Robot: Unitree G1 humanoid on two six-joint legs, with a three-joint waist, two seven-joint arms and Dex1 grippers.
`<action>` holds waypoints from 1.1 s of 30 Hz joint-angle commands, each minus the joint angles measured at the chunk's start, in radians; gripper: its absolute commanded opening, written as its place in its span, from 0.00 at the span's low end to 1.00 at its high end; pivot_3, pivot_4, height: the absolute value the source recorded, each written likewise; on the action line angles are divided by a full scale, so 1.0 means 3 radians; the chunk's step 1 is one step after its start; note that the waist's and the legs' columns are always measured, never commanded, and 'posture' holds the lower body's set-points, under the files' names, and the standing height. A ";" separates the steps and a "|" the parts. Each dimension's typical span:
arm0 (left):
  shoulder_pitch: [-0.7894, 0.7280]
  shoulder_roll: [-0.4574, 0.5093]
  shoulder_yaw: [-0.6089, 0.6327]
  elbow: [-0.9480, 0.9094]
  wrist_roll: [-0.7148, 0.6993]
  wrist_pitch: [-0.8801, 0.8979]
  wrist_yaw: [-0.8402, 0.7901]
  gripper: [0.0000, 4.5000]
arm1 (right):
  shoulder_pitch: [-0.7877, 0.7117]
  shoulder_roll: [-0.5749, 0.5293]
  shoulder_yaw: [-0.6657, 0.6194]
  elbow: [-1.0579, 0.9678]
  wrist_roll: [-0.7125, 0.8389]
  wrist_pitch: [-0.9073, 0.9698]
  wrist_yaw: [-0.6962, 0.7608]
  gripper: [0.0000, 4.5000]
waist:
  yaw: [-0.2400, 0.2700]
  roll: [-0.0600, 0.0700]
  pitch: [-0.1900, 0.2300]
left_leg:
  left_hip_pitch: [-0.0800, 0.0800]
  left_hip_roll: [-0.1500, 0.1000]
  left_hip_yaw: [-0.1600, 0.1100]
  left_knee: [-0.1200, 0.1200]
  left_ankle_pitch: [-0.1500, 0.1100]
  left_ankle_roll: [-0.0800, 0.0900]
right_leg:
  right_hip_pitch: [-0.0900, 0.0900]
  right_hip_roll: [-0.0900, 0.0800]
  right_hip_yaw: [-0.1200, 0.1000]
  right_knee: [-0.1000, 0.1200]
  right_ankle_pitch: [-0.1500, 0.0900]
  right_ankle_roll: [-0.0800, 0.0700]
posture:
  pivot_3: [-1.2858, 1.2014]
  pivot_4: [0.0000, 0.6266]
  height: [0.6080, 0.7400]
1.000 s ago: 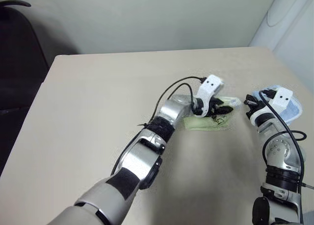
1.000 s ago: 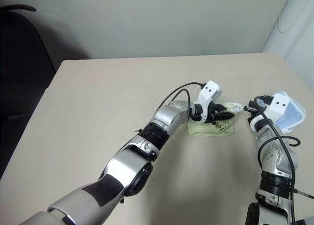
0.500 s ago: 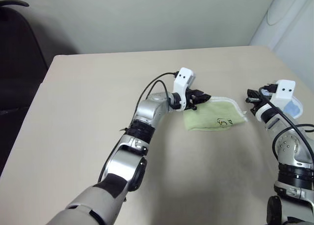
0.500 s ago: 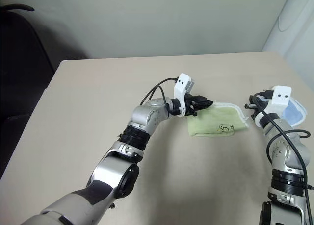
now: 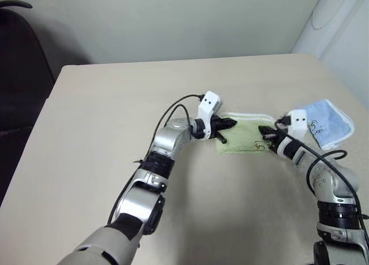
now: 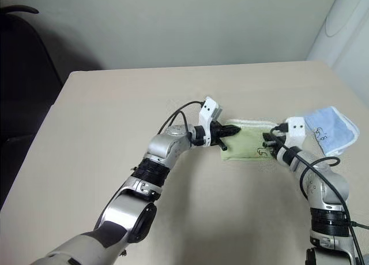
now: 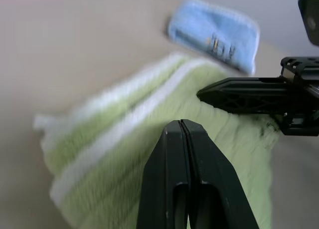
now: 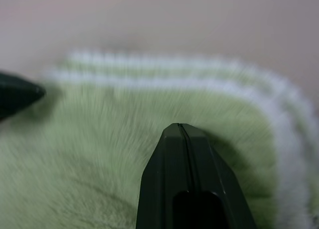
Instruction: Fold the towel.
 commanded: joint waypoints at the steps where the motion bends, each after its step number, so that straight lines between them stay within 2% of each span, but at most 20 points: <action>1: 0.0064 -0.0006 -0.0233 0.0168 0.0269 -0.0096 0.0094 0.01 | 0.0065 -0.0006 0.0191 0.0089 -0.0186 0.0015 -0.0001 0.00 | -0.0003 0.0001 0.0000 | 0.0000 0.0000 0.0000 0.0001 0.0000 0.0001 | 0.0000 0.0000 0.0001 0.0000 0.0001 0.0000 | 0.52 0.24 1.00; 5: 0.0109 0.0021 -0.0323 0.0328 0.0435 -0.0185 0.0182 0.01 | 0.0077 0.0027 0.0206 0.0110 -0.0264 -0.0047 -0.0005 0.00 | -0.0003 0.0000 -0.0004 | 0.0001 0.0001 -0.0006 0.0011 -0.0014 0.0024 | 0.0006 0.0000 0.0000 0.0000 0.0003 0.0001 | 0.52 0.24 1.00; 9: 0.0190 0.0008 0.0084 0.0103 0.0078 -0.0039 0.0157 0.01 | 0.0085 0.0023 0.0112 -0.0022 -0.0246 -0.0152 0.0027 0.00 | -0.0009 0.0000 -0.0005 | 0.0013 0.0001 -0.0007 0.0015 -0.0022 0.0038 | 0.0021 0.0002 -0.0001 -0.0001 0.0004 0.0000 | 0.52 0.24 1.00; 11: 0.0177 0.0019 0.0508 -0.0070 -0.0307 0.0211 0.0201 0.01 | 0.0091 0.0001 0.0029 -0.0147 -0.0188 -0.0214 0.0068 0.00 | -0.0010 0.0000 -0.0005 | 0.0013 0.0001 -0.0007 0.0015 -0.0020 0.0033 | 0.0020 0.0004 -0.0002 0.0000 0.0004 0.0000 | 0.52 0.24 1.00; 15: 0.0171 0.0140 0.0993 -0.0308 -0.0733 0.0621 0.0302 0.01 | 0.0084 -0.0031 -0.0102 -0.0336 -0.0085 -0.0237 0.0124 0.00 | -0.0015 0.0000 -0.0004 | 0.0011 0.0001 0.0000 0.0012 -0.0005 0.0009 | 0.0013 0.0006 -0.0004 0.0003 0.0004 0.0000 | 0.52 0.24 1.00; 20: 0.0282 0.0414 0.1171 -0.0489 -0.0976 0.1122 0.0317 0.01 | 0.0003 -0.0101 -0.0224 -0.0435 -0.0025 -0.0248 0.0182 0.00 | -0.0011 0.0000 -0.0004 | 0.0011 0.0000 0.0003 0.0009 0.0000 0.0000 | 0.0010 0.0006 -0.0003 0.0002 0.0004 0.0000 | 0.52 0.24 1.00; 23: 0.0347 0.0476 0.1230 -0.0512 -0.1144 0.1479 0.0303 0.21 | -0.0087 -0.0111 -0.0270 -0.0410 -0.0003 -0.0278 0.0199 0.00 | -0.0003 0.0001 -0.0004 | 0.0012 -0.0002 0.0002 0.0010 0.0000 0.0000 | 0.0010 0.0005 -0.0003 0.0002 0.0004 0.0001 | 0.52 0.24 1.00; 27: 0.0418 0.0451 0.1162 -0.0582 -0.1249 0.1774 0.0315 0.53 | -0.0160 -0.0109 -0.0300 -0.0388 0.0021 -0.0298 0.0213 0.00 | 0.0000 0.0000 -0.0004 | 0.0011 -0.0002 0.0002 0.0011 0.0000 -0.0001 | 0.0008 0.0004 -0.0003 0.0002 0.0005 0.0002 | 0.52 0.24 1.00; 32: 0.0416 0.0339 0.0997 -0.0470 -0.1208 0.1900 0.0380 0.95 | -0.0174 -0.0102 -0.0304 -0.0386 0.0028 -0.0322 0.0202 0.00 | 0.0003 0.0000 -0.0004 | 0.0011 -0.0002 0.0002 0.0011 0.0001 -0.0002 | 0.0008 0.0004 -0.0003 0.0002 0.0005 0.0002 | 0.52 0.24 1.00; 33: 0.0406 0.0325 0.0968 -0.0437 -0.1193 0.1910 0.0383 0.99 | -0.0172 -0.0101 -0.0304 -0.0386 0.0029 -0.0325 0.0199 0.00 | 0.0007 0.0001 -0.0004 | 0.0012 -0.0002 0.0002 0.0011 0.0001 -0.0002 | 0.0010 0.0004 -0.0003 0.0002 0.0005 0.0002 | 0.52 0.24 1.00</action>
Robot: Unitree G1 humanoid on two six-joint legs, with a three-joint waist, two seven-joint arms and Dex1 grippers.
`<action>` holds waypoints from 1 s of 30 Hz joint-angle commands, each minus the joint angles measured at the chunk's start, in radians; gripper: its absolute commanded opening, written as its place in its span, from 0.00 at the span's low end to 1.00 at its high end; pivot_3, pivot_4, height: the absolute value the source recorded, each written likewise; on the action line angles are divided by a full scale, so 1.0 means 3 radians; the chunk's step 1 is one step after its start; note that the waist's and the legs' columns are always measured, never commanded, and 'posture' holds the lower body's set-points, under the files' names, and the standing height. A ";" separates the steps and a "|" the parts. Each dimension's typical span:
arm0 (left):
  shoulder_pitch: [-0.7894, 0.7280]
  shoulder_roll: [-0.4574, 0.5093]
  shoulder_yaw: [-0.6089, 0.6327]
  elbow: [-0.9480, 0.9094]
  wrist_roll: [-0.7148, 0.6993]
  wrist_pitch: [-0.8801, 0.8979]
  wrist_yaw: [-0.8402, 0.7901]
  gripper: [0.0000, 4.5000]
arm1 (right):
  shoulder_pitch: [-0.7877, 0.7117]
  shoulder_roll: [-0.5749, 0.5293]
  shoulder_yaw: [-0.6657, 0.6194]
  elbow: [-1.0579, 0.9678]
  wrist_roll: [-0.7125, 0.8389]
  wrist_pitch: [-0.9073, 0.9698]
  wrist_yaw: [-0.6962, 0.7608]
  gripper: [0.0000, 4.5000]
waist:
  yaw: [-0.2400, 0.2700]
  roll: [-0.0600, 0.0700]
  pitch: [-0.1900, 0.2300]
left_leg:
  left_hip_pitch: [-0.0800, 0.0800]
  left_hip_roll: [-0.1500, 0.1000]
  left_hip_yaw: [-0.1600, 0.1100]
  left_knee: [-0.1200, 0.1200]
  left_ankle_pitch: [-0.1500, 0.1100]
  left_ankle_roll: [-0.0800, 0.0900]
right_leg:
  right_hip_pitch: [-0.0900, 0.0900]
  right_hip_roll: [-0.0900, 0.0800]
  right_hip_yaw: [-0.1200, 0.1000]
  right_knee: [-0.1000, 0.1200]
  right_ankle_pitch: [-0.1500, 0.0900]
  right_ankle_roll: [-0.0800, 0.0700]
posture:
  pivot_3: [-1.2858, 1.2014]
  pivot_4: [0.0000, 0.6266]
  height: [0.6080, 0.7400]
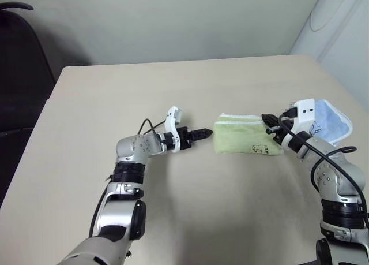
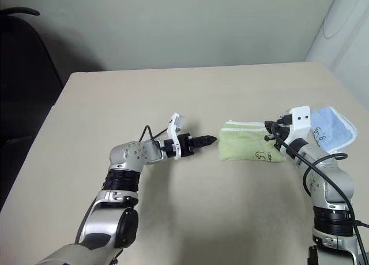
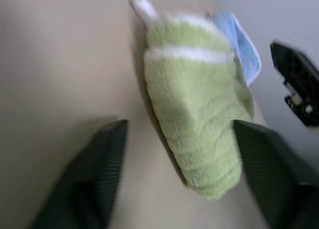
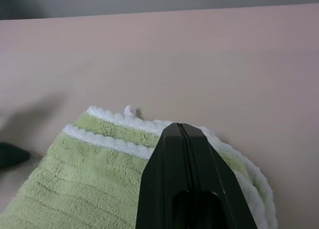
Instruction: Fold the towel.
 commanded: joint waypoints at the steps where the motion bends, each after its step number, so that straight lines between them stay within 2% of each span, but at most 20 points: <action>1: -0.0053 -0.0085 -0.0116 0.0036 0.0002 0.0089 0.0045 0.99 | -0.0044 -0.0024 -0.0119 -0.0094 0.0050 -0.0082 0.0022 0.00 | 0.0008 0.0000 0.0000 | 0.0001 0.0000 -0.0001 0.0000 0.0000 0.0000 | 0.0002 0.0000 0.0001 0.0000 0.0000 0.0000 | 0.52 0.24 1.00; 9: -0.0281 -0.0473 -0.0170 0.0476 0.0036 0.0016 0.0162 0.99 | -0.0039 0.0013 -0.0114 -0.0098 0.0036 -0.0098 -0.0015 0.00 | 0.0073 0.0000 0.0000 | 0.0002 -0.0018 -0.0009 0.0011 -0.0001 0.0003 | 0.0008 -0.0010 0.0002 -0.0003 0.0003 0.0011 | 0.52 0.24 1.00; 13: -0.0410 -0.0649 -0.0197 0.0660 0.0101 -0.0078 0.0161 0.99 | -0.0043 0.0038 -0.0107 -0.0110 0.0033 -0.0106 -0.0032 0.00 | 0.0088 0.0000 0.0000 | 0.0002 -0.0039 -0.0011 0.0013 0.0000 0.0014 | 0.0013 -0.0034 0.0000 -0.0005 0.0001 0.0020 | 0.52 0.24 1.00; 21: -0.0612 -0.0819 -0.0223 0.1024 0.0242 -0.0266 0.0203 0.99 | -0.0032 0.0076 -0.0118 -0.0157 0.0033 -0.0112 -0.0075 0.00 | 0.0089 0.0000 0.0000 | 0.0002 -0.0078 -0.0010 0.0012 0.0010 0.0039 | 0.0025 -0.0072 0.0000 -0.0005 -0.0002 0.0047 | 0.52 0.24 1.00; 25: -0.0634 -0.0816 -0.0148 0.1058 0.0240 -0.0308 0.0216 0.79 | -0.0020 0.0089 -0.0151 -0.0164 0.0026 -0.0124 -0.0105 0.00 | 0.0088 0.0000 0.0000 | 0.0002 -0.0098 -0.0007 0.0011 0.0013 0.0053 | 0.0028 -0.0093 -0.0002 -0.0007 -0.0002 0.0060 | 0.52 0.24 1.00; 30: -0.0620 -0.0801 -0.0087 0.1033 0.0225 -0.0348 0.0245 0.38 | -0.0063 0.0101 -0.0166 -0.0119 0.0017 -0.0146 -0.0132 0.00 | 0.0079 0.0000 0.0001 | -0.0001 -0.0104 -0.0001 0.0011 0.0014 0.0055 | 0.0025 -0.0101 -0.0001 -0.0009 -0.0003 0.0065 | 0.52 0.24 1.00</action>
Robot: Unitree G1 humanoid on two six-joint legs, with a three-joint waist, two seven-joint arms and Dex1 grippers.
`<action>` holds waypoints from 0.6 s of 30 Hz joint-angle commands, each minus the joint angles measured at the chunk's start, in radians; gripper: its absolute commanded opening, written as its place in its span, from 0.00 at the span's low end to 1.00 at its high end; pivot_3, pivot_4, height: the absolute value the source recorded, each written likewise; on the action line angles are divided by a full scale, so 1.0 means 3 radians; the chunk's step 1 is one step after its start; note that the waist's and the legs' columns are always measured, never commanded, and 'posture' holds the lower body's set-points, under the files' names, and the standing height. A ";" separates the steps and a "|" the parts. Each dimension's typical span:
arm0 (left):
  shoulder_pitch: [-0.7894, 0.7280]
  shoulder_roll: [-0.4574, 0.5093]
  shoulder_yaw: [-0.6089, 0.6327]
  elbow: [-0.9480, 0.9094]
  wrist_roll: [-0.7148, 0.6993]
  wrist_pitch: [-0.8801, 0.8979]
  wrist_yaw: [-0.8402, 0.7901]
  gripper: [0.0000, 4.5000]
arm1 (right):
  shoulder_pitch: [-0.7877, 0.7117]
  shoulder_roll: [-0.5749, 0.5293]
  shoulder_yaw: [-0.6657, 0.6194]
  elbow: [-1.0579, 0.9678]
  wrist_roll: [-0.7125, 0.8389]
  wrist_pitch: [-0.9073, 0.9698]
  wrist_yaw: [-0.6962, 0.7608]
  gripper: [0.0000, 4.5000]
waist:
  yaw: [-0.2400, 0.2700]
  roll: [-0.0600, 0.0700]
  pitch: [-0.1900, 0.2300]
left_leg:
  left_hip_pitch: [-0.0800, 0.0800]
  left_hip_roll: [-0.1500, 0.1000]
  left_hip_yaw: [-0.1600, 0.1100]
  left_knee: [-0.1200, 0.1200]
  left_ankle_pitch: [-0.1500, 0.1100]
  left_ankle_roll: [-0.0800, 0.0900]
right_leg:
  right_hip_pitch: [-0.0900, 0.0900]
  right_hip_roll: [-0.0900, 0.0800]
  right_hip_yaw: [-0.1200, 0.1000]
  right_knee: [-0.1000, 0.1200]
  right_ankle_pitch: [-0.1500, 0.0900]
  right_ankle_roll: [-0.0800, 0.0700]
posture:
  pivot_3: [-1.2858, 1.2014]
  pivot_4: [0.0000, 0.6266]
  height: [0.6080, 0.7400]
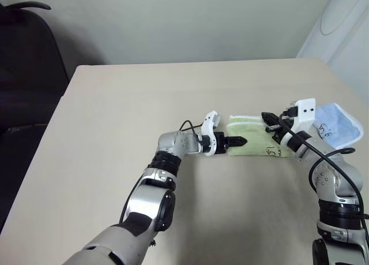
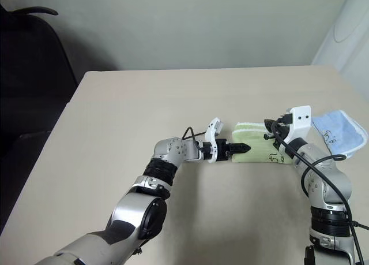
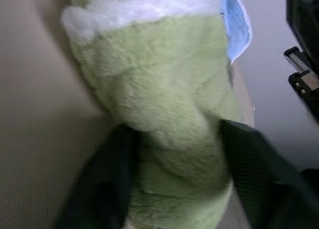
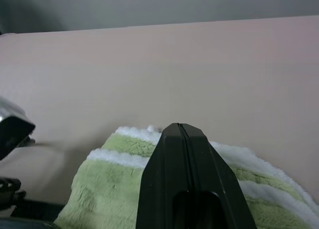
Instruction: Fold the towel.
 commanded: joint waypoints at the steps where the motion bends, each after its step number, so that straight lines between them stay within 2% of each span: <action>1: -0.0012 -0.0021 0.0052 -0.0029 -0.0026 -0.0043 0.0023 0.30 | -0.0072 -0.0002 -0.0100 -0.0084 0.0011 -0.0090 -0.0053 0.00 | -0.0004 0.0000 0.0000 | 0.0000 0.0000 0.0000 -0.0001 0.0001 -0.0001 | -0.0001 0.0000 0.0000 0.0000 0.0000 0.0000 | 0.52 0.24 1.00; 4: 0.0018 -0.0023 0.0049 -0.0080 -0.0027 -0.0032 0.0044 0.05 | -0.0105 0.0011 -0.0094 -0.0050 -0.0002 -0.0106 -0.0065 0.00 | -0.0016 0.0000 0.0000 | 0.0000 0.0000 0.0001 -0.0005 0.0002 -0.0001 | -0.0002 0.0001 0.0001 0.0000 0.0000 0.0000 | 0.52 0.24 1.00; 5: 0.0035 -0.0026 0.0049 -0.0107 -0.0030 -0.0027 0.0058 0.00 | -0.0117 0.0017 -0.0093 -0.0038 -0.0008 -0.0114 -0.0069 0.00 | -0.0017 0.0000 0.0000 | 0.0000 0.0000 0.0001 -0.0005 0.0002 -0.0001 | -0.0003 0.0000 0.0001 0.0000 0.0000 0.0000 | 0.52 0.24 1.00; 14: 0.0052 0.0010 0.0243 -0.0296 -0.0133 -0.0064 0.0227 0.00 | -0.0203 0.0056 -0.0142 0.0044 -0.0030 -0.0205 -0.0152 0.00 | -0.0032 0.0001 0.0000 | 0.0000 0.0000 0.0002 -0.0006 0.0002 -0.0001 | -0.0004 0.0000 0.0002 0.0000 -0.0001 0.0001 | 0.52 0.24 1.00; 18: -0.0075 0.0334 0.0495 -0.0339 -0.0232 -0.0104 0.0260 0.00 | -0.0230 0.0052 -0.0206 0.0059 -0.0016 -0.0228 -0.0208 0.00 | -0.0074 0.0001 0.0001 | 0.0000 0.0001 0.0002 -0.0009 0.0003 -0.0002 | -0.0006 0.0001 0.0002 0.0001 -0.0001 0.0001 | 0.52 0.24 1.00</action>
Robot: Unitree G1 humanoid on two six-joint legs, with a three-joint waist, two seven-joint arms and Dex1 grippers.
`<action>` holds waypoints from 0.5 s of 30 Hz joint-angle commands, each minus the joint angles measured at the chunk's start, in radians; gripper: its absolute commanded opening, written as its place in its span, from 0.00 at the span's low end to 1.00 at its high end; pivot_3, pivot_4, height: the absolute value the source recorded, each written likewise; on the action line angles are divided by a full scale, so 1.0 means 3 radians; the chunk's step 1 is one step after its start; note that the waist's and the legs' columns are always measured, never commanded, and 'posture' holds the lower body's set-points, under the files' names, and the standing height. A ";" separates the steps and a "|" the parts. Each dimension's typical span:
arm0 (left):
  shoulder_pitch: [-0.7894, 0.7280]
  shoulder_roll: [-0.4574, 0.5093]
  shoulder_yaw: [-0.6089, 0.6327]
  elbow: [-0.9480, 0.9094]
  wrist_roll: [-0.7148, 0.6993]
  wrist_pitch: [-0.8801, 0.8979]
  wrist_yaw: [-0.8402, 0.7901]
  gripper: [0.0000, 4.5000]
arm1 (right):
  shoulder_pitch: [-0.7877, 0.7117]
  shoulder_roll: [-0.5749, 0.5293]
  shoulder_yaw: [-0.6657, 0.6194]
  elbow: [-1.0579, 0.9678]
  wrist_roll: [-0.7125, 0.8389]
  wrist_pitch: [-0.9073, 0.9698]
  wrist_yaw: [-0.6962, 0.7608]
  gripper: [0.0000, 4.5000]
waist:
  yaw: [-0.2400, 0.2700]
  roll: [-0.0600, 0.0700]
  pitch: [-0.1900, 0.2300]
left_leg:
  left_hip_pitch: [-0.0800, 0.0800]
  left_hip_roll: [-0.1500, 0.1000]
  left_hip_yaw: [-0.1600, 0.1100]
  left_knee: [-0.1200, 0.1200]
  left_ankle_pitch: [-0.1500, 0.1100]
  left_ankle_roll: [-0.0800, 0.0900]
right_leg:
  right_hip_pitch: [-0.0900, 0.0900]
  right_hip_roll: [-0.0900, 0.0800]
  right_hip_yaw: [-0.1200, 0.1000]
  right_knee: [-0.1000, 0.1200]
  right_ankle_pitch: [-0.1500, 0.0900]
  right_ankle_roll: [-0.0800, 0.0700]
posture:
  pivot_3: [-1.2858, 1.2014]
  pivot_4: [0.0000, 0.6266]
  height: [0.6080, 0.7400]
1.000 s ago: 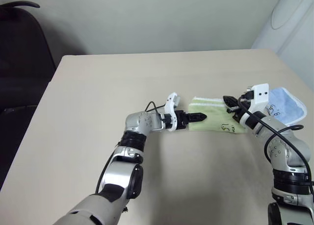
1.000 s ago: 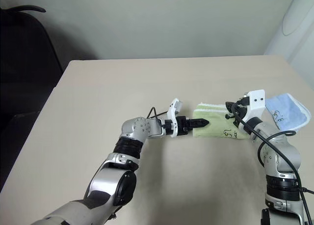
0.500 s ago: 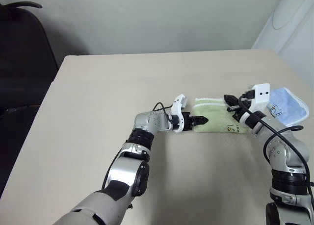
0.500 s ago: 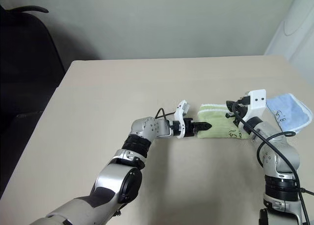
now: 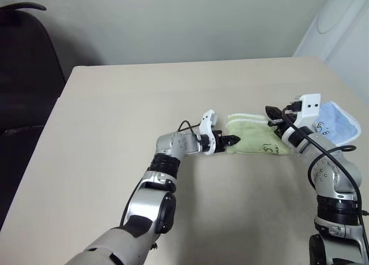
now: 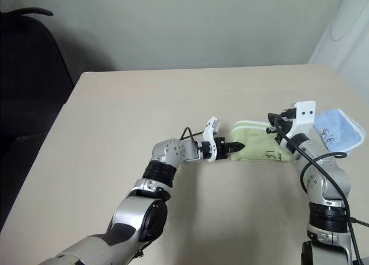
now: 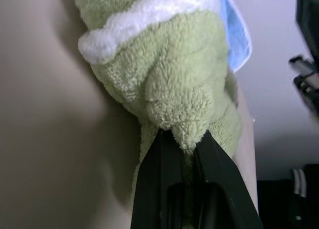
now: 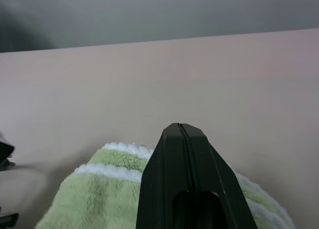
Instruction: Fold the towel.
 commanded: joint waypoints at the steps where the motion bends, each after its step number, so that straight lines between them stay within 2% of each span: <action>1: -0.0158 0.0357 0.0301 -0.0122 -0.0099 -0.0133 0.0040 0.00 | -0.0065 -0.0019 -0.0175 -0.0048 0.0015 -0.0097 -0.0084 0.00 | -0.0042 0.0000 0.0000 | 0.0000 0.0000 0.0000 -0.0002 0.0001 -0.0002 | -0.0002 0.0001 0.0002 0.0000 0.0000 0.0000 | 0.52 0.24 1.00; 7: -0.0251 0.1264 0.0624 0.0243 -0.0042 -0.0387 0.0034 0.00 | -0.0060 -0.0028 -0.0214 0.0007 0.0003 -0.0128 -0.0087 0.00 | -0.0108 0.0000 0.0000 | -0.0001 0.0002 -0.0003 -0.0031 0.0008 -0.0013 | -0.0021 0.0004 0.0005 0.0000 -0.0002 -0.0006 | 0.52 0.24 1.00; 10: -0.0301 0.1737 0.0810 0.0527 -0.0027 -0.0553 0.0080 0.00 | -0.0072 -0.0019 -0.0196 0.0036 -0.0006 -0.0144 -0.0089 0.00 | -0.0106 0.0000 0.0000 | -0.0018 0.0002 -0.0006 -0.0033 0.0009 -0.0015 | -0.0040 0.0005 0.0003 0.0000 -0.0002 -0.0007 | 0.52 0.24 1.00; 12: -0.0228 0.2157 0.0919 0.0742 0.0053 -0.0762 0.0115 0.00 | -0.0089 -0.0010 -0.0171 0.0065 -0.0014 -0.0159 -0.0083 0.00 | -0.0110 -0.0001 0.0001 | -0.0022 0.0001 -0.0006 -0.0034 0.0009 -0.0014 | -0.0044 0.0004 0.0003 -0.0002 -0.0002 -0.0007 | 0.52 0.24 1.00; 15: -0.0061 0.2580 0.1071 0.0985 0.0083 -0.0976 0.0154 0.00 | -0.0106 -0.0011 -0.0156 0.0100 -0.0016 -0.0175 -0.0065 0.00 | -0.0121 -0.0001 0.0001 | -0.0026 0.0001 -0.0009 -0.0037 0.0008 -0.0015 | -0.0053 0.0005 0.0003 -0.0002 -0.0001 -0.0010 | 0.52 0.24 1.00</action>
